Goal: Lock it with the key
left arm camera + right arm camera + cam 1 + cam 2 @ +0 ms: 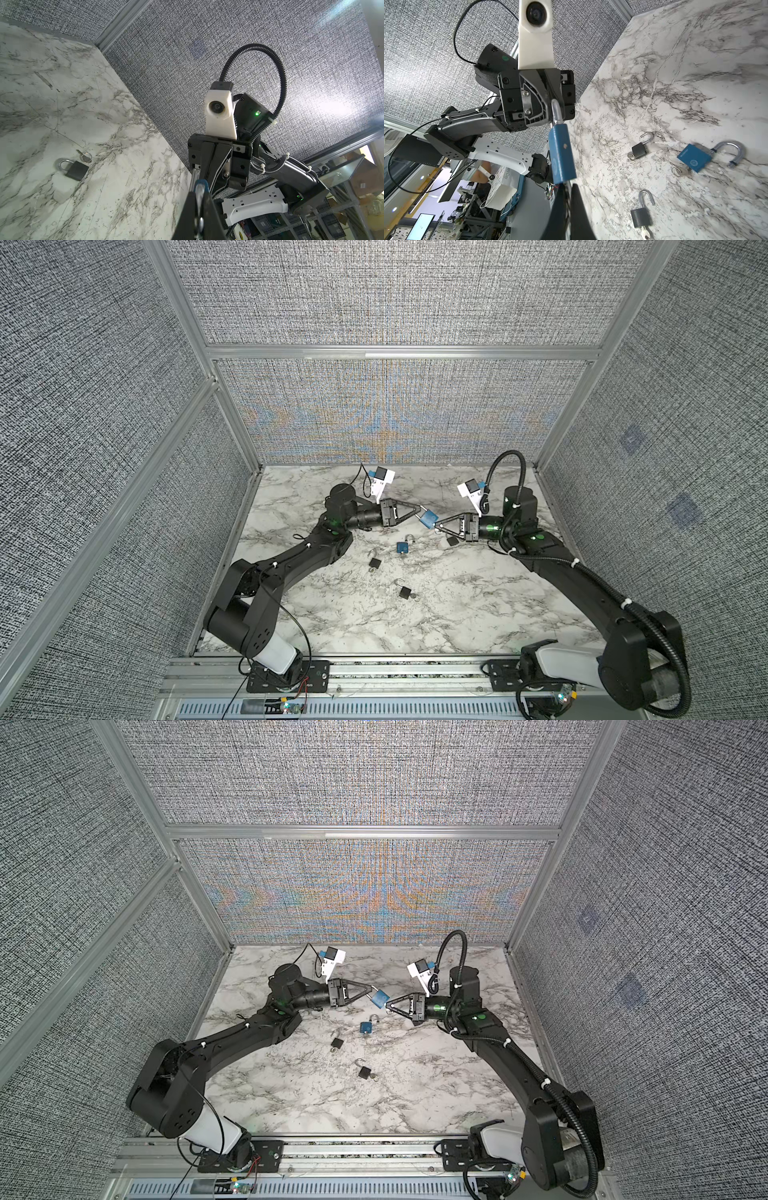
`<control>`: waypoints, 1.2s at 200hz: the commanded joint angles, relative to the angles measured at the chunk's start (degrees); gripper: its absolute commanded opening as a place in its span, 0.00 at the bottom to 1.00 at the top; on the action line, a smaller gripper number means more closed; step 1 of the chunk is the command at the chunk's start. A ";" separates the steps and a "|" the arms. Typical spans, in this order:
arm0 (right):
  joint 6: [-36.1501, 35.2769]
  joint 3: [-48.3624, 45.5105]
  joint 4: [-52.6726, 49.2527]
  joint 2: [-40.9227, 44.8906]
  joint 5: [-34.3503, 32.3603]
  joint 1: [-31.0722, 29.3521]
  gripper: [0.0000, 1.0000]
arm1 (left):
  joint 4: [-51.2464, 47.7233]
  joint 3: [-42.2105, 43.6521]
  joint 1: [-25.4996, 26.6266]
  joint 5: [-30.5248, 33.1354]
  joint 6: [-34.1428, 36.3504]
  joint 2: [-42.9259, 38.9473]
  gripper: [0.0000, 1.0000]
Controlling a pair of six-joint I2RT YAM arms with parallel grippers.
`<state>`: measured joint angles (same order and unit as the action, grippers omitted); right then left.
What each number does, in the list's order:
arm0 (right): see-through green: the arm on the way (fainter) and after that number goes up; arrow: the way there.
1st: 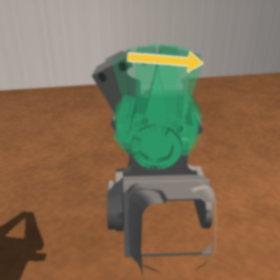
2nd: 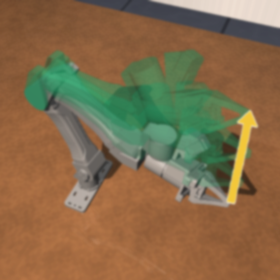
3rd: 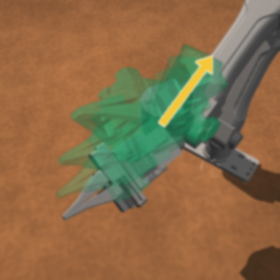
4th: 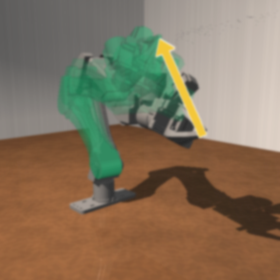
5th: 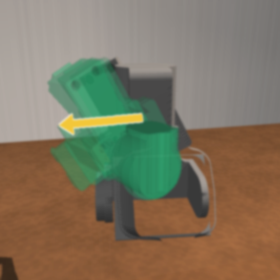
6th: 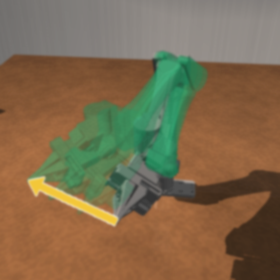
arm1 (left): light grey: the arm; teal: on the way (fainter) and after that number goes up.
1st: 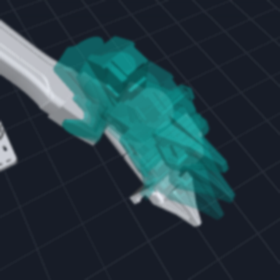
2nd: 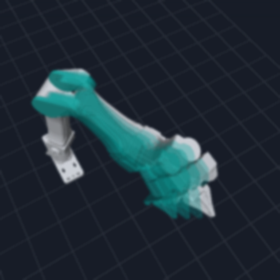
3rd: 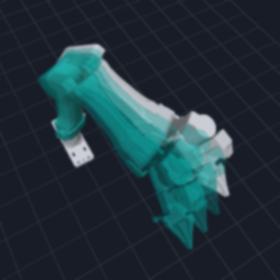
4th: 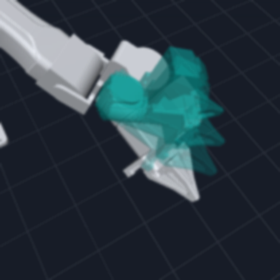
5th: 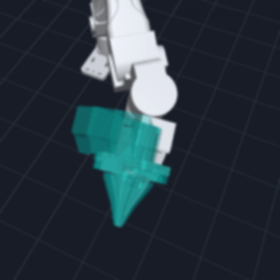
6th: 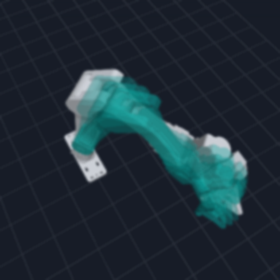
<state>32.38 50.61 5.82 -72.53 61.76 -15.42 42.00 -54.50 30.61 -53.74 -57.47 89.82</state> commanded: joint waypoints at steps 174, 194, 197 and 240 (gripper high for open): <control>-0.73 0.67 -6.94 8.12 -8.32 6.23 0.00 | -15.41 -3.86 -0.10 1.78 10.64 0.97 0.00; -0.43 1.59 -10.59 9.52 -12.76 7.90 0.00 | -21.07 -6.62 2.06 2.92 14.25 3.02 0.00; -0.25 1.60 -10.86 9.78 -13.04 8.16 0.00 | -21.50 -7.02 2.35 2.93 14.45 3.36 0.00; 1.59 1.69 -12.76 12.64 -13.63 11.81 0.00 | -24.42 -10.04 5.95 2.99 16.17 8.82 0.00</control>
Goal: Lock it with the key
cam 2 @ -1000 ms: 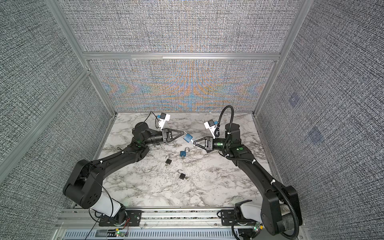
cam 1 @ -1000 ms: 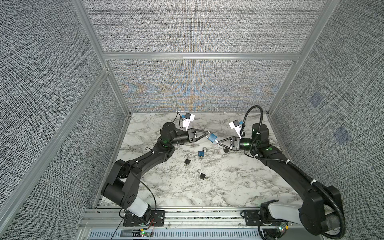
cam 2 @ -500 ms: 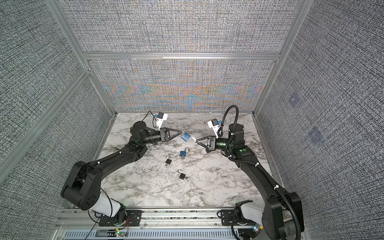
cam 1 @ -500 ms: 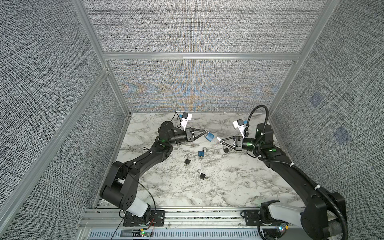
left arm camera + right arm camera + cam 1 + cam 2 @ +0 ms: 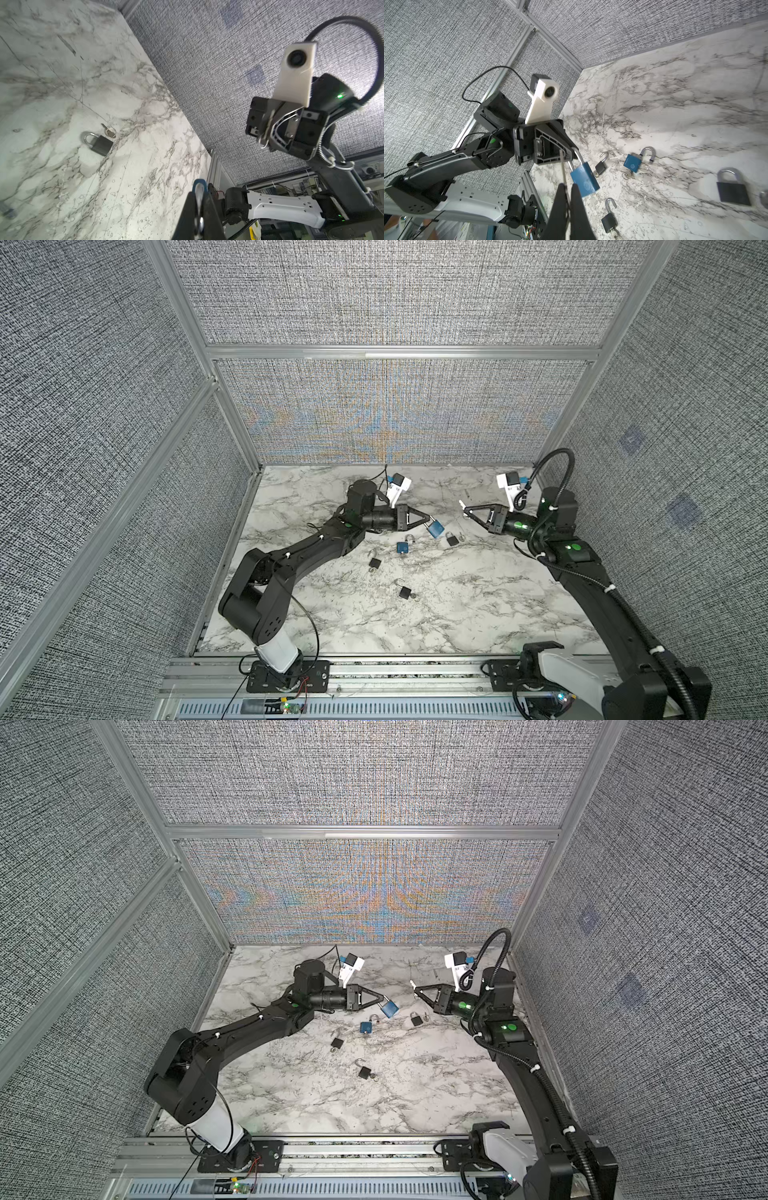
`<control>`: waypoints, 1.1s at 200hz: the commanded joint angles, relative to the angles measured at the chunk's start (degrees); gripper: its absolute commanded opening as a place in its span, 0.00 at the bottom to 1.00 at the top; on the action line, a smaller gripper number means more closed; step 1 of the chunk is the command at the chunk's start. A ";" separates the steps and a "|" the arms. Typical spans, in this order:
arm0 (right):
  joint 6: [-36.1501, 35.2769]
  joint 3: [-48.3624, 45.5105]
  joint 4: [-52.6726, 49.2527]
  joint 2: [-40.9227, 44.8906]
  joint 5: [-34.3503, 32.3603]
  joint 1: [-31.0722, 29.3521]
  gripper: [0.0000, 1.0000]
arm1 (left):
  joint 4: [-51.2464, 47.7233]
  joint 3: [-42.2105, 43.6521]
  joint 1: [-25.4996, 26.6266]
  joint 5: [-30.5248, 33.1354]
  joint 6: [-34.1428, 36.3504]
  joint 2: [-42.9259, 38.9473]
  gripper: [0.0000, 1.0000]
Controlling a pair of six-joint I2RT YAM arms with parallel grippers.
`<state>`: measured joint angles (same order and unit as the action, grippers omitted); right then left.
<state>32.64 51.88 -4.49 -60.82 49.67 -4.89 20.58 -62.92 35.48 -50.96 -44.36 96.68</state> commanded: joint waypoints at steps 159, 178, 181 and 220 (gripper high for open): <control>-1.52 -1.31 -6.35 2.39 0.84 6.48 0.00 | -25.03 -24.73 10.19 1.91 12.79 28.45 0.00; -1.49 -1.42 -6.15 2.22 0.97 6.71 0.00 | -27.06 -27.12 10.92 1.83 13.15 30.94 0.00; -1.52 -1.49 -6.14 2.27 0.97 6.68 0.00 | -27.46 -27.50 11.04 1.83 13.28 31.32 0.00; -1.10 -2.05 -4.91 1.68 1.48 6.77 0.00 | -31.48 -31.69 11.89 2.09 14.21 35.33 0.00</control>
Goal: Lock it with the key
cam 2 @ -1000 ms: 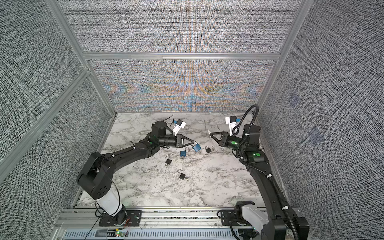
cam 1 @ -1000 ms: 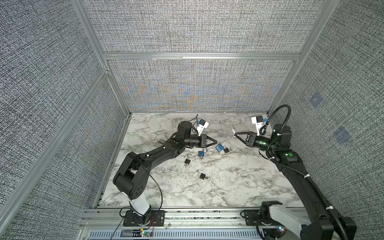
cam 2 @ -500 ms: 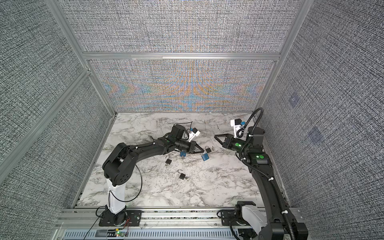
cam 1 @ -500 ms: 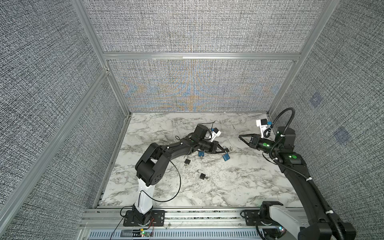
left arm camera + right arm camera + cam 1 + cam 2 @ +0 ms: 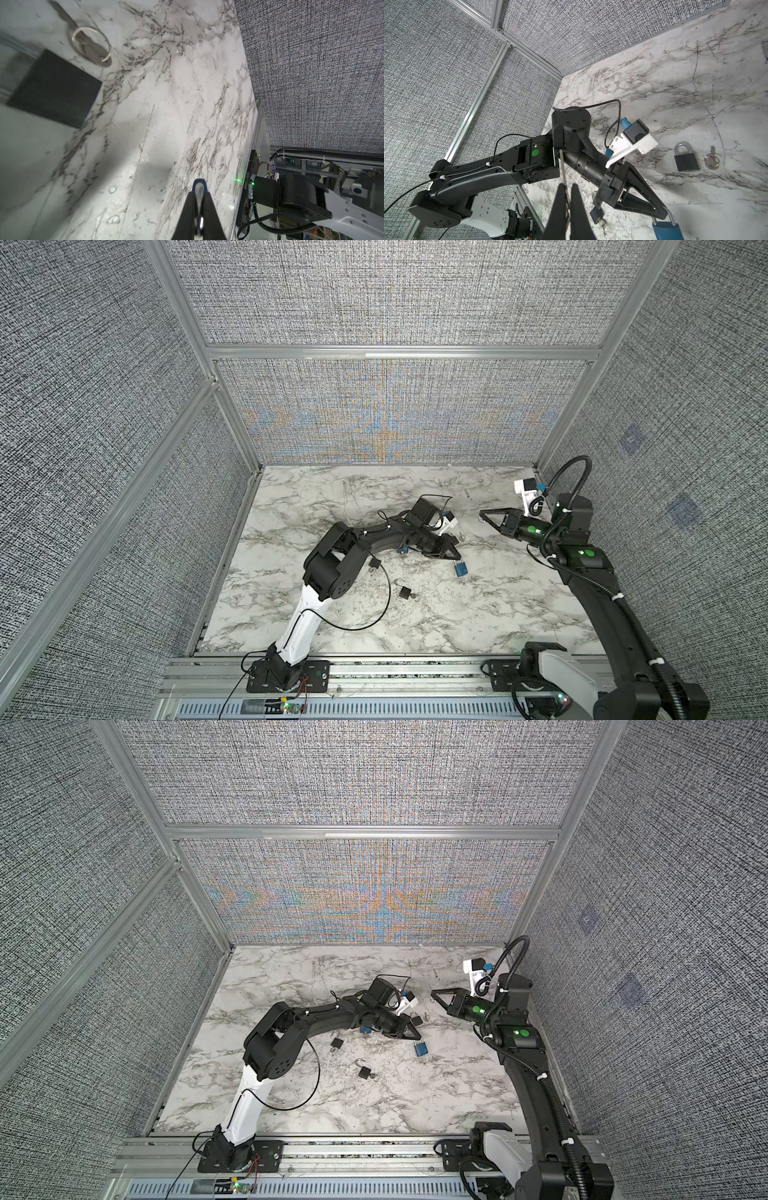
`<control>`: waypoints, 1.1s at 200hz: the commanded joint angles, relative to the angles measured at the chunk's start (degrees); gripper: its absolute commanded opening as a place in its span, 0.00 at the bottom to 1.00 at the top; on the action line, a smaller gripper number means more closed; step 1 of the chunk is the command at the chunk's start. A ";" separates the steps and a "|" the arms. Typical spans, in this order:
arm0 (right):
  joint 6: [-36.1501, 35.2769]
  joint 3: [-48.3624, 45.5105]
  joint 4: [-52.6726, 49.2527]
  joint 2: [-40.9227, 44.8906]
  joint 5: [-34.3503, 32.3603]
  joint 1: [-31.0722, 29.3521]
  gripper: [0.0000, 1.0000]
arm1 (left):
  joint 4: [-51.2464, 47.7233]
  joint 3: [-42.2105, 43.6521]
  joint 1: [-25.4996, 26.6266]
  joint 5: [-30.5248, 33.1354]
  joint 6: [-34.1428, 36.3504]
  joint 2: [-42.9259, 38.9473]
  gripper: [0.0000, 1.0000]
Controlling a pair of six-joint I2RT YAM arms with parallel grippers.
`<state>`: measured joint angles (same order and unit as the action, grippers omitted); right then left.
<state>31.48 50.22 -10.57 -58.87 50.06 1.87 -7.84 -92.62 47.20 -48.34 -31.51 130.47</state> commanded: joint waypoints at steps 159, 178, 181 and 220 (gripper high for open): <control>-1.17 1.01 -2.03 -2.48 -2.88 0.33 0.00 | -4.93 -5.13 -0.38 5.62 1.89 3.33 0.37; -2.03 1.76 -4.00 -1.88 -4.84 0.32 0.00 | -3.51 -3.45 -0.90 5.99 1.71 2.00 0.37; -2.03 1.80 -4.29 -1.79 -5.10 0.31 0.00 | -3.21 -3.06 -1.03 6.06 1.63 1.73 0.37; -2.84 2.34 -7.77 0.08 -9.18 0.32 0.00 | 1.36 2.95 -2.36 6.82 1.02 -3.30 0.38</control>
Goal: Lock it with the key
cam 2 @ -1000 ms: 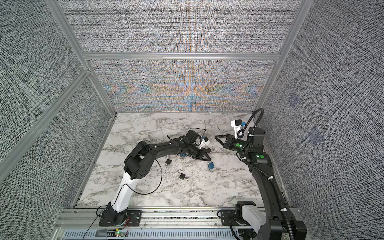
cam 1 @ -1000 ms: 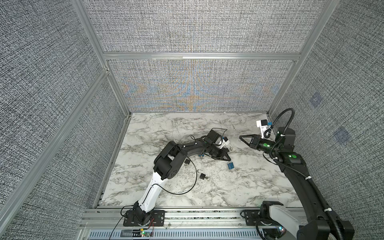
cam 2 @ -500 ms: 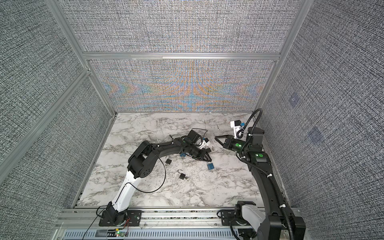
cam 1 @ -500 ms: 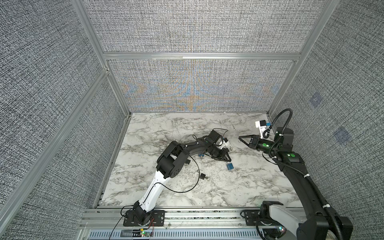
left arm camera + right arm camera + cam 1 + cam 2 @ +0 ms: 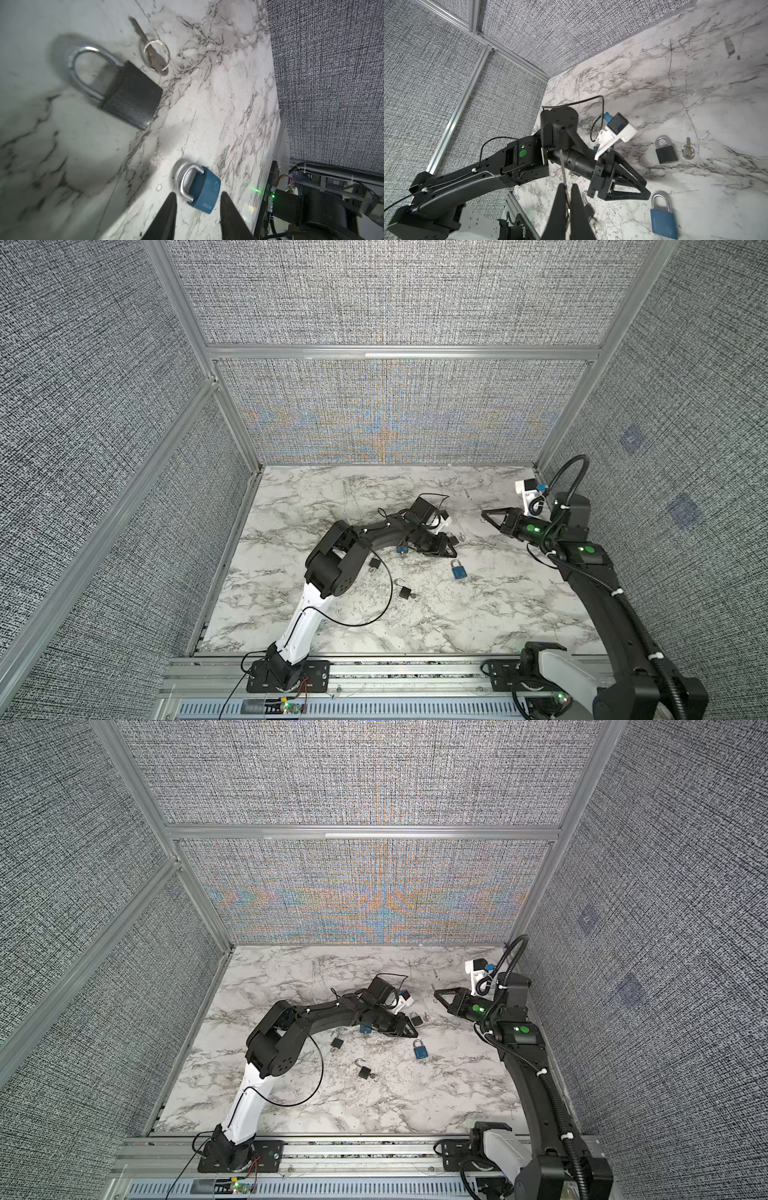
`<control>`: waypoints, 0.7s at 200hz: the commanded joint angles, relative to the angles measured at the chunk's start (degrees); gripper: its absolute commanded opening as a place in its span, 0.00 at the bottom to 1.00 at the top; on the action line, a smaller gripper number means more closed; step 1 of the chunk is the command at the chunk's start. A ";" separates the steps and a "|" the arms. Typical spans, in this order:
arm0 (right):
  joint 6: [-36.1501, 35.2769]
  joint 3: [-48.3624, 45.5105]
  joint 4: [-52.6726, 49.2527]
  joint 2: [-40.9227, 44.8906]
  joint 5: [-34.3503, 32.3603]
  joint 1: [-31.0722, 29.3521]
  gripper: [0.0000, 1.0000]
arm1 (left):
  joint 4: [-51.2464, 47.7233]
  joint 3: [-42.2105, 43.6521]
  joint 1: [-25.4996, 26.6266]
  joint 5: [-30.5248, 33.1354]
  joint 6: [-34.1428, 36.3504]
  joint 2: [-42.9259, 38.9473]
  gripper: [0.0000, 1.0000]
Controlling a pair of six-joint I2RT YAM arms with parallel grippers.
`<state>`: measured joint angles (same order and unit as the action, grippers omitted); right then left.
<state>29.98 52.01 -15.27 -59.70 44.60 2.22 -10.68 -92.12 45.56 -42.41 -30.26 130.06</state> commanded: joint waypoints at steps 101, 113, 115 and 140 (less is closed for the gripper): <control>-3.68 -9.99 -7.53 1.13 -13.43 -2.19 0.00 | 26.67 27.81 -7.33 7.10 -5.92 -28.76 0.38; -3.85 -11.29 -6.91 0.44 -14.44 -3.06 0.00 | 27.80 29.53 -8.30 7.16 -6.66 -30.56 0.38; -3.91 -11.38 -6.89 0.26 -14.52 -3.24 0.00 | 28.01 29.95 -8.45 7.17 -6.83 -30.83 0.38; -4.06 -13.33 -5.46 -2.71 -16.00 -5.42 0.00 | 31.83 34.30 -9.99 7.17 -8.73 -34.80 0.38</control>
<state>26.37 39.94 -22.83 -60.40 31.22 -1.63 14.76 -60.58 36.67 -35.66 -36.56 98.04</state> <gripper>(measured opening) 0.049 0.378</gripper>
